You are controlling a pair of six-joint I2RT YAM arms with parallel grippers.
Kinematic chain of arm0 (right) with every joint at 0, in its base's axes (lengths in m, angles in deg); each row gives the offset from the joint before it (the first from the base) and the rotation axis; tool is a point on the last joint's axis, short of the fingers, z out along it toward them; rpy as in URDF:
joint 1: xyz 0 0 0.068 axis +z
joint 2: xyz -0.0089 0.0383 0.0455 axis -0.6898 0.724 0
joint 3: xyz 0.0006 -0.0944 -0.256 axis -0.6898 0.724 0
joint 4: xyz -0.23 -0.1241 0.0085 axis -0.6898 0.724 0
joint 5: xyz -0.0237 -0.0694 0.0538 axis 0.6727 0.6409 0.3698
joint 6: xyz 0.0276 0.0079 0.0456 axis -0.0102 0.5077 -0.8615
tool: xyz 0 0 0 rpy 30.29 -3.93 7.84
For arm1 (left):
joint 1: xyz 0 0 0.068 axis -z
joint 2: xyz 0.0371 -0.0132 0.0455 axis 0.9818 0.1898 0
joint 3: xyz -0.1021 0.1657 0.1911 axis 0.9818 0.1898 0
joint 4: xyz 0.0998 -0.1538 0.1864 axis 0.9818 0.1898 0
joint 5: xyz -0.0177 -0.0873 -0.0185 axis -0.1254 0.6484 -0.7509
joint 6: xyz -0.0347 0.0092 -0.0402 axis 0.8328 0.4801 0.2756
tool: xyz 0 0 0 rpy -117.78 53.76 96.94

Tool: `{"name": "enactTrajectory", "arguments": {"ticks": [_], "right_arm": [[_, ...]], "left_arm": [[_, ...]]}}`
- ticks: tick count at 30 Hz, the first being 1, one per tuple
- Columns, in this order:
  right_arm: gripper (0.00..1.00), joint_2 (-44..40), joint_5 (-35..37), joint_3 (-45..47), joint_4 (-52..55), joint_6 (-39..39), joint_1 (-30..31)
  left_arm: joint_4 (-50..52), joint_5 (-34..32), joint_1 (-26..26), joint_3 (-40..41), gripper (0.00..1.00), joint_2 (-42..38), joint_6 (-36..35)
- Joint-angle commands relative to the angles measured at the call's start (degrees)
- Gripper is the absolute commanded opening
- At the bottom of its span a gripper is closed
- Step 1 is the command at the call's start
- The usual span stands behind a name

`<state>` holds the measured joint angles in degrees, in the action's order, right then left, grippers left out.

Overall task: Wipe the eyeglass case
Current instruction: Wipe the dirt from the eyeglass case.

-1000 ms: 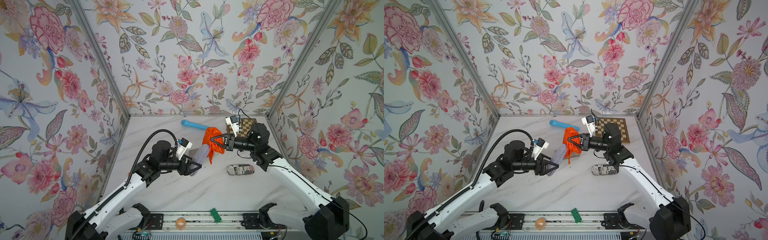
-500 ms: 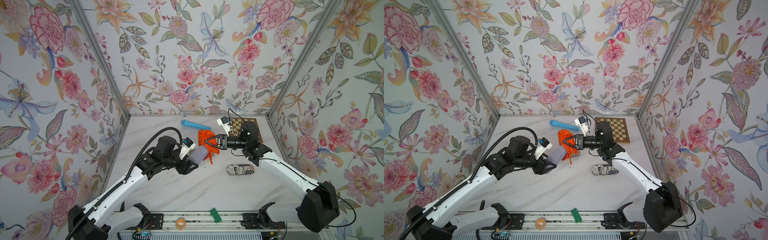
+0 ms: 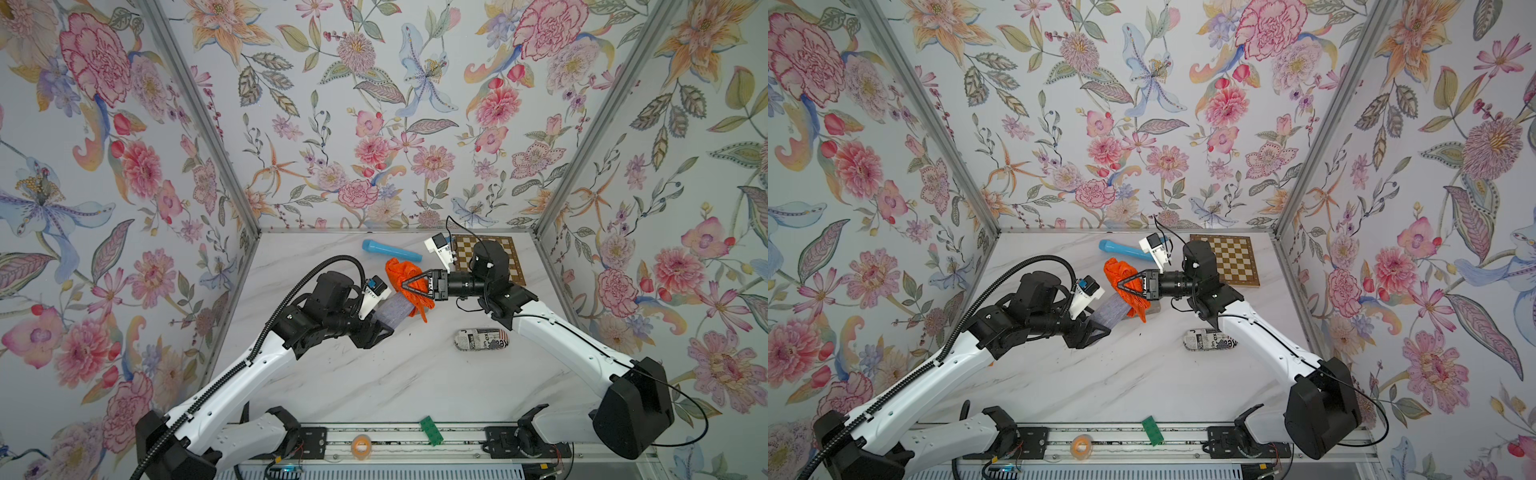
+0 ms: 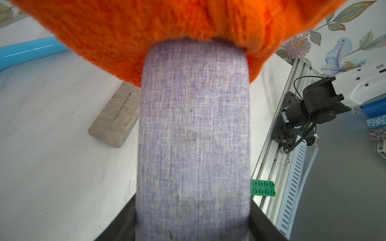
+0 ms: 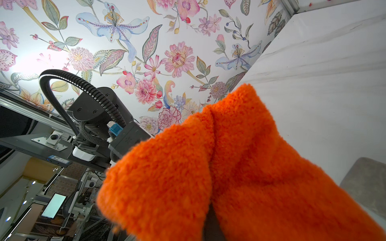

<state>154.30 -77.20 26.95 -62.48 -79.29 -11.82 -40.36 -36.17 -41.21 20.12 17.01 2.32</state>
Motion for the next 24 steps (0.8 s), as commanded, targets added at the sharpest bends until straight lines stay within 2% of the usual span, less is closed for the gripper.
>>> {"name": "enactTrajectory", "arguments": {"ticks": [1,5,9,10,13,17,20,24], "right_arm": [[0.0,1.62,-2.93,-1.0,-0.11,0.17,1.28],[0.0,3.24,-3.92,-0.62,-2.94,-1.39,0.79],[0.0,3.54,-5.83,0.6,-7.21,-5.14,-0.02],[0.0,3.2,-6.09,0.63,-7.2,-5.3,-1.82],[0.0,2.32,-6.91,0.85,-6.59,-5.53,-2.34],[0.0,1.21,-7.2,1.92,-6.99,-6.41,-2.95],[0.0,1.1,-7.17,2.47,-7.35,-6.53,-3.39],[0.0,2.32,-7.72,1.58,-7.88,-6.55,-2.89]], "left_arm": [[-8.72,1.54,2.61,-0.56,0.4,-2.42,1.24],[-11.59,-0.87,3.41,1.16,0.4,-4.4,1.96],[-11.04,-3.05,0.68,2.37,0.39,-5.7,1.77],[-10.93,-3.34,-0.34,2.68,0.39,-5.95,1.78],[-11.29,-4.17,-2.6,3.05,0.4,-6.56,2.11],[-11.28,-3.5,-3.13,2.23,0.4,-6.13,3.03],[-11.91,-1.4,-1.69,1.96,0.4,-5.15,3.79],[-9.28,-2.81,3.01,0.52,0.41,-2.45,1.55]]}}
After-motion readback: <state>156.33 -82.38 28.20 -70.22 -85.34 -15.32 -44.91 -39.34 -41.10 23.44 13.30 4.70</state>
